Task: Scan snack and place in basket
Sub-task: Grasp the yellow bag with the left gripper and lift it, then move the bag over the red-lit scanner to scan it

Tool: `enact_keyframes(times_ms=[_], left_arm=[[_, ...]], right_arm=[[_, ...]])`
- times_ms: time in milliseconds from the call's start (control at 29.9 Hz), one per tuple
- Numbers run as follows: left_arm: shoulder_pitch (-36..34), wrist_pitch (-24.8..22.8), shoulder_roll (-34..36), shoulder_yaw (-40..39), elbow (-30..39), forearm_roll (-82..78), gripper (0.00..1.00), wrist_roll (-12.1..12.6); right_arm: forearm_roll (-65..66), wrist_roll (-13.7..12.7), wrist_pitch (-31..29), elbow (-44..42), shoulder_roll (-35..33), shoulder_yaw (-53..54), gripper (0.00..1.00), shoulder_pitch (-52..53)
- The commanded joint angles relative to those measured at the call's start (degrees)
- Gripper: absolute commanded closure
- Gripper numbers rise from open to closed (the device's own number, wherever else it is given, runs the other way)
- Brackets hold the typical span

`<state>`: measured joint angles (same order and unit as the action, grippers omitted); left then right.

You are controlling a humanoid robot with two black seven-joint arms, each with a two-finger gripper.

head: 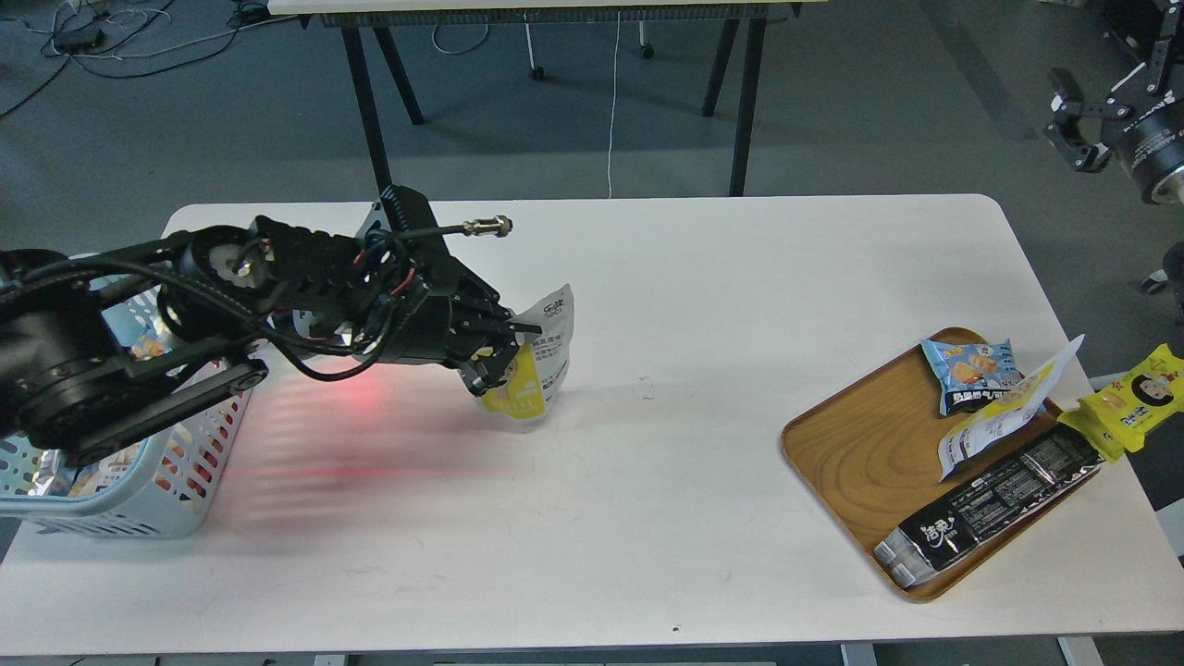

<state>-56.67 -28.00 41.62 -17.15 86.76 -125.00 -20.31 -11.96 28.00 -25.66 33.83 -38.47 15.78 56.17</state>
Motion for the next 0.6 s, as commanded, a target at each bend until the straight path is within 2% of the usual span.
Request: enact_keyframes(times_ms=[0,134,267,568], left_arm=[[0.68,0.00,6.17,-0.52,1.13,0.00,1.00,-2.89],[1.03,0.00,11.54,-0.43,1.13,0.00,1.00,-3.60],[1.48,0.00,14.97,-0.43,1.13,0.00,1.00,-5.44],[1.39,0.49,18.14,-0.61,0.69,0.00,1.00,-6.94]], right_arm=[[0.09,0.00,-0.01,0.01,0.07,0.66,0.01,0.00],[0.09,0.00,-0.01,0.01,0.15,0.75,0.01,0.00],[0.10,0.00,-0.01,0.09,0.15,0.75,0.01,0.00],[0.10,0.00,-0.88,0.09,0.07,0.75,0.01,0.00]])
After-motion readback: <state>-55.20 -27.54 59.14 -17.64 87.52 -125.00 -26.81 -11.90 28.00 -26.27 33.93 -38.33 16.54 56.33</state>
